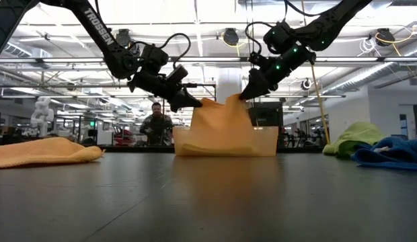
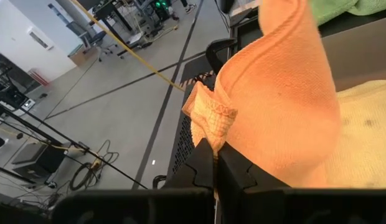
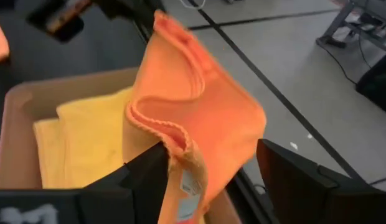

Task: Fold microfiber towels
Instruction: Put the orange towel in the orange bin

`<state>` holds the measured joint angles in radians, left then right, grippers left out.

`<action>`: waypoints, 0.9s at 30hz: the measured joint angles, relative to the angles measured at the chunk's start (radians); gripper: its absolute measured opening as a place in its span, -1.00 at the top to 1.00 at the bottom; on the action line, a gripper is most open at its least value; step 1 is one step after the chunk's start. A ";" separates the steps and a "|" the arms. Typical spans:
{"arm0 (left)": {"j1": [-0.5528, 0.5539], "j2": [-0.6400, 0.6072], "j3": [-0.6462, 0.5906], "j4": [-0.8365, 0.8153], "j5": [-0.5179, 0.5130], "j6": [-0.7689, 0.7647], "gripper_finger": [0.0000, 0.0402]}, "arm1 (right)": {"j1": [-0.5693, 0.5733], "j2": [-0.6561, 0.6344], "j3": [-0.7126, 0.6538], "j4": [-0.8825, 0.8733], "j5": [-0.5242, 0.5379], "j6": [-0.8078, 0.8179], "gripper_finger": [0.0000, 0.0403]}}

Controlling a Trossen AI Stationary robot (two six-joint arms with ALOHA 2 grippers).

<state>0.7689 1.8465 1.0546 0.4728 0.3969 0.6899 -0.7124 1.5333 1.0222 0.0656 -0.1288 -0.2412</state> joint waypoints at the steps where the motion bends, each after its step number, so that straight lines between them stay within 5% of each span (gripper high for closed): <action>1: -0.001 0.000 0.000 0.000 0.000 0.000 1.00 | -0.005 0.000 0.006 0.000 -0.004 -0.005 -0.17; 12: -0.007 0.000 0.000 0.002 -0.021 0.007 1.00 | -0.049 0.002 0.063 -0.114 -0.055 -0.015 -0.27; 18: -0.017 -0.003 0.000 0.004 -0.023 0.012 1.00 | -0.054 0.002 0.063 -0.019 -0.097 -0.020 -0.37; 27: -0.078 -0.176 -0.002 -0.107 -0.041 0.047 1.00 | -0.052 0.003 0.063 0.041 -0.154 -0.014 -0.51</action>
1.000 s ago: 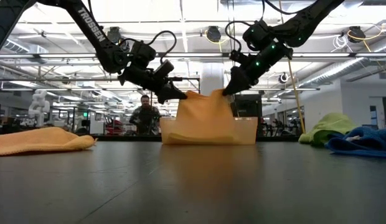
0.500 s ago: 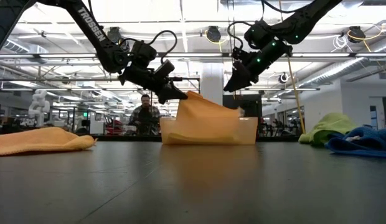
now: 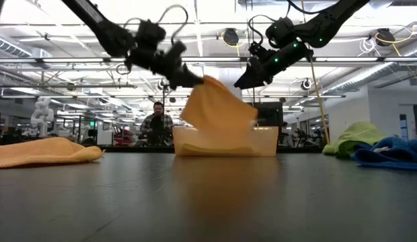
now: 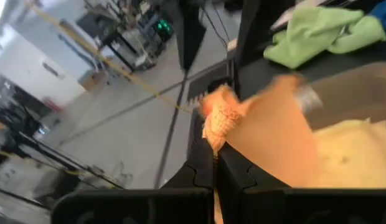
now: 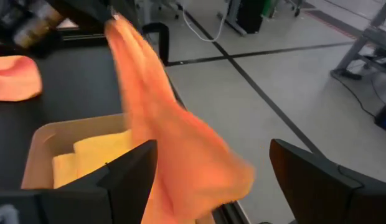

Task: Fold microfiber towels
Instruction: Put the orange towel in the orange bin

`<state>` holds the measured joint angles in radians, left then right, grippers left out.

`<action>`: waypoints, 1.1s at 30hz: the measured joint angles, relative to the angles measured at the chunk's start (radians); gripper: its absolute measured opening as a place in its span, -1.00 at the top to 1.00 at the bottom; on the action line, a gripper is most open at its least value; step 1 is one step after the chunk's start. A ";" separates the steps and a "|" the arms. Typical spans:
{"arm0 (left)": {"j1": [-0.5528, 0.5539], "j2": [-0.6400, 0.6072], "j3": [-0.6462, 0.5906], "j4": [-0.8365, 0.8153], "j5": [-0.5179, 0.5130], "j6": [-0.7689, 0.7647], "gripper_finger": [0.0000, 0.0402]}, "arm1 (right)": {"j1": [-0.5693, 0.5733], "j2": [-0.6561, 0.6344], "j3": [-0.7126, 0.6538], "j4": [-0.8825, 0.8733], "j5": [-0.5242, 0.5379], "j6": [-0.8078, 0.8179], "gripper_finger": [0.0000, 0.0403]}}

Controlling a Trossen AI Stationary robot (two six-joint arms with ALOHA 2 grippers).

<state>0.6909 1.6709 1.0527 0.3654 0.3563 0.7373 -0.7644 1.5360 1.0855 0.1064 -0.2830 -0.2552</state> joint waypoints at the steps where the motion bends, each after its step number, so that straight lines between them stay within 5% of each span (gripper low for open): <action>1: -0.010 -0.028 0.000 -0.023 -0.010 0.014 1.00 | 0.000 0.000 0.000 0.005 -0.020 0.000 -0.51; 13: -0.124 -0.207 0.001 -0.252 -0.236 0.126 1.00 | 0.057 0.000 0.000 0.149 -0.245 0.118 -0.51; 22: -0.162 -0.208 0.001 -0.233 -0.325 0.175 1.00 | 0.181 0.000 0.000 0.145 -0.119 0.151 -0.51; 33: -0.164 -0.208 0.001 -0.231 -0.332 0.185 1.00 | 0.200 0.106 0.000 0.221 -0.058 0.245 -0.51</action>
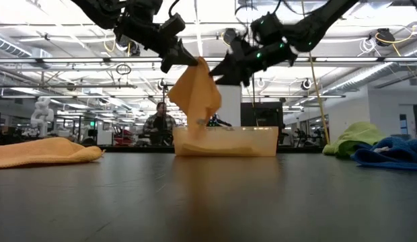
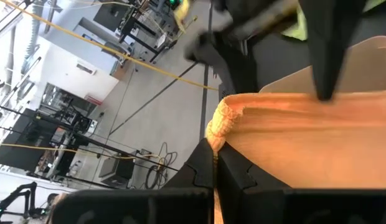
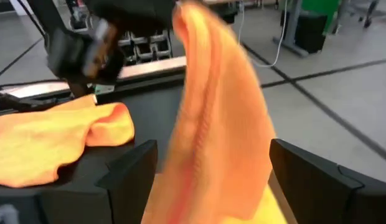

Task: Fold microfiber towels
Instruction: Put the orange towel in the orange bin

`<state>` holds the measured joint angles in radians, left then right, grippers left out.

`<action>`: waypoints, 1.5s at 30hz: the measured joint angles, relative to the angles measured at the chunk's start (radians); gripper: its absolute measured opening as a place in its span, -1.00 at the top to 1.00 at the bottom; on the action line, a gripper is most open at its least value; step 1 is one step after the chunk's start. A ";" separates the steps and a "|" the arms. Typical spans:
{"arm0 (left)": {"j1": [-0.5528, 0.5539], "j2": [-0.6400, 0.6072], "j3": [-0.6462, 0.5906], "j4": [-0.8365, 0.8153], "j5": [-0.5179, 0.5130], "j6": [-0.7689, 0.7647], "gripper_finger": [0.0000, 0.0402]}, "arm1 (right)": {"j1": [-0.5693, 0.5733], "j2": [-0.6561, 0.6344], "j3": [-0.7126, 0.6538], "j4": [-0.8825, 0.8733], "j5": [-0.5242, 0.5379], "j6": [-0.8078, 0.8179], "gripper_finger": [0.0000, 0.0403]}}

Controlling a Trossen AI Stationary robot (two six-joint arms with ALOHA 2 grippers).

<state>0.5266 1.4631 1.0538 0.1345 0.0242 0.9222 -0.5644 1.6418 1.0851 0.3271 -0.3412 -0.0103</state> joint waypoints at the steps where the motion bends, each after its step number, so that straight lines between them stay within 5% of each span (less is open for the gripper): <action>1: 0.000 0.000 0.000 0.000 0.000 -0.001 1.00 | 0.000 0.018 0.000 0.003 0.000 0.003 -0.51; 18: 0.006 0.000 0.001 -0.004 -0.054 -0.001 1.00 | 0.043 0.095 0.000 0.014 -0.078 0.075 -0.51; 27: 0.006 0.000 0.001 -0.004 -0.062 -0.008 1.00 | 0.071 0.146 0.000 -0.011 0.146 0.042 -0.46; 33: 0.006 0.001 0.001 -0.005 -0.087 -0.008 1.00 | 0.071 0.133 0.000 -0.021 0.184 -0.013 -0.05; 41: 0.018 0.001 0.001 -0.006 -0.086 -0.021 1.00 | 0.062 0.125 0.000 -0.067 0.184 -0.105 0.87; 45: 0.049 0.002 0.001 -0.010 -0.027 -0.073 1.00 | 0.048 0.078 0.000 -0.149 0.236 -0.151 0.94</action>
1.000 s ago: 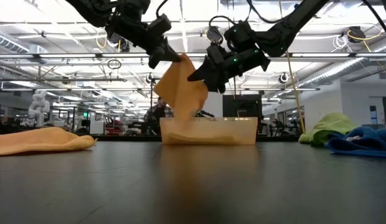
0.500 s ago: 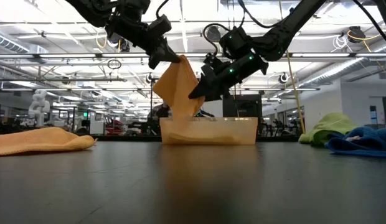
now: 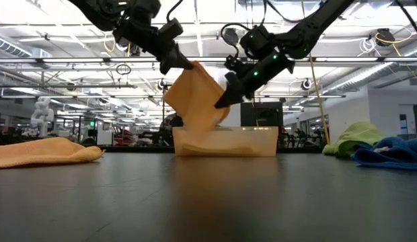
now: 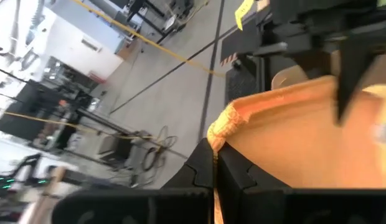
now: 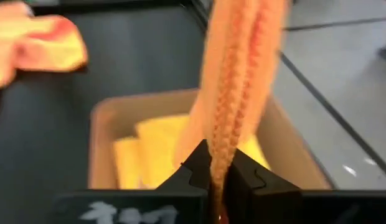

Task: Fold microfiber towels
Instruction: Put the orange towel in the orange bin

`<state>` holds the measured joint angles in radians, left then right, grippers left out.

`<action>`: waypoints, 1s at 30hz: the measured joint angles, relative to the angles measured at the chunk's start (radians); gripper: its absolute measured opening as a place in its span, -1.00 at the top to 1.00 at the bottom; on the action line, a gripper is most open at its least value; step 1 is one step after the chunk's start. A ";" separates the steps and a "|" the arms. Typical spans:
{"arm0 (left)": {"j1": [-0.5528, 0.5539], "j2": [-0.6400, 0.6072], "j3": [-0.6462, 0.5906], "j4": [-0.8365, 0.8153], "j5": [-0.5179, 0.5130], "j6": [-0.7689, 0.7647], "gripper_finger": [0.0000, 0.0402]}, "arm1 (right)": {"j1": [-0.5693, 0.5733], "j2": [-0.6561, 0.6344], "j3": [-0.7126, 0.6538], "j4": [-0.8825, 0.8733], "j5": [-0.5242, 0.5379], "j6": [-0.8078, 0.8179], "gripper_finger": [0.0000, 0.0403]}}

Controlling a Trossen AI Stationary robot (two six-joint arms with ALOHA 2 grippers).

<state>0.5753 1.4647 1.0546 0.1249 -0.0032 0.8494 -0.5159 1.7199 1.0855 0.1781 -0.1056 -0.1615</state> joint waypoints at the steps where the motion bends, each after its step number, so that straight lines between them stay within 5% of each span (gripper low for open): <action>1: 0.011 0.000 0.000 0.000 0.027 -0.018 1.00 | -0.003 -0.016 0.000 -0.022 0.026 -0.017 0.95; 9: 0.076 0.009 0.000 0.003 0.211 -0.168 1.00 | -0.015 -0.166 0.000 -0.184 0.107 -0.102 0.99; 21: 0.010 0.152 0.000 -0.016 0.211 -0.270 1.00 | -0.006 -0.239 0.000 -0.450 0.098 -0.070 1.00; 30: -0.039 0.141 0.000 -0.066 0.200 -0.357 1.00 | 0.026 -0.239 0.000 -0.529 0.049 -0.037 1.00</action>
<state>0.5367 1.6052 1.0542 0.0585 0.1965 0.4928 -0.4897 1.4811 1.0851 -0.3511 -0.0569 -0.1986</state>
